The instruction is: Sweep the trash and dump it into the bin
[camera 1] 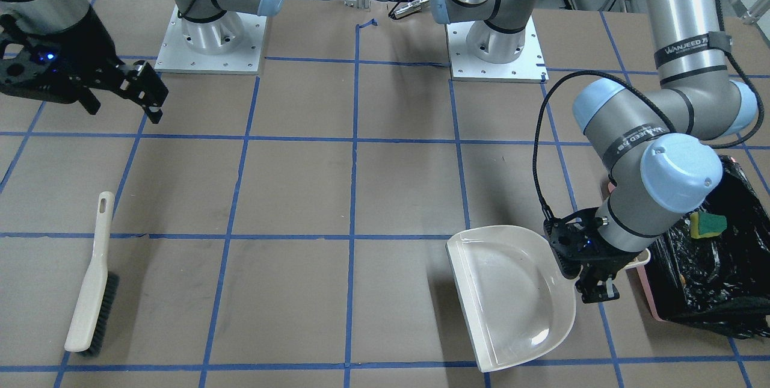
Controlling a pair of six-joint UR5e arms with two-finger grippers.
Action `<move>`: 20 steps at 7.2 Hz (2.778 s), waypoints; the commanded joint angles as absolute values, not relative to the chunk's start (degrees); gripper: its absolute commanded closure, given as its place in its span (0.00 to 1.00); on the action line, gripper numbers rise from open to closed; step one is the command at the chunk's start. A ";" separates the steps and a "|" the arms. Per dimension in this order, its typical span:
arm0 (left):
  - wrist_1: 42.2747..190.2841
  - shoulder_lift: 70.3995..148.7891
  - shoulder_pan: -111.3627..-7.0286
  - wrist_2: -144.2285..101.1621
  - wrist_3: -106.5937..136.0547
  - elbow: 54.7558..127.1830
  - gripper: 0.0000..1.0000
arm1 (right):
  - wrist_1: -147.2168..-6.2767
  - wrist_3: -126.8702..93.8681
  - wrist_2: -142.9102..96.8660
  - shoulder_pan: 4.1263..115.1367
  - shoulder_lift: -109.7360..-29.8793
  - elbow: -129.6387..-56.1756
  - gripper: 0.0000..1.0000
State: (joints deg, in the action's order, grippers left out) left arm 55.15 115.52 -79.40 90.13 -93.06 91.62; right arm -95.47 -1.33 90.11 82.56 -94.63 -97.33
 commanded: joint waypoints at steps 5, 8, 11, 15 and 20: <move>52.21 119.44 -81.74 90.18 -93.25 92.46 1.00 | -95.10 -5.81 90.26 92.37 -94.57 -98.08 0.00; 50.54 120.15 -82.00 90.18 -93.25 93.69 1.00 | -95.18 -5.27 90.35 92.29 -94.48 -98.26 0.00; 50.10 120.06 -82.96 90.09 -92.99 94.91 1.00 | -95.10 -5.01 90.44 92.29 -94.57 -98.26 0.00; 47.64 120.76 -83.32 90.18 -92.81 96.85 0.44 | -96.06 -5.62 90.35 92.29 -95.09 -97.91 0.00; 47.55 120.67 -83.32 90.18 -90.79 97.29 0.32 | -96.15 -5.27 90.26 92.20 -94.83 -98.26 0.00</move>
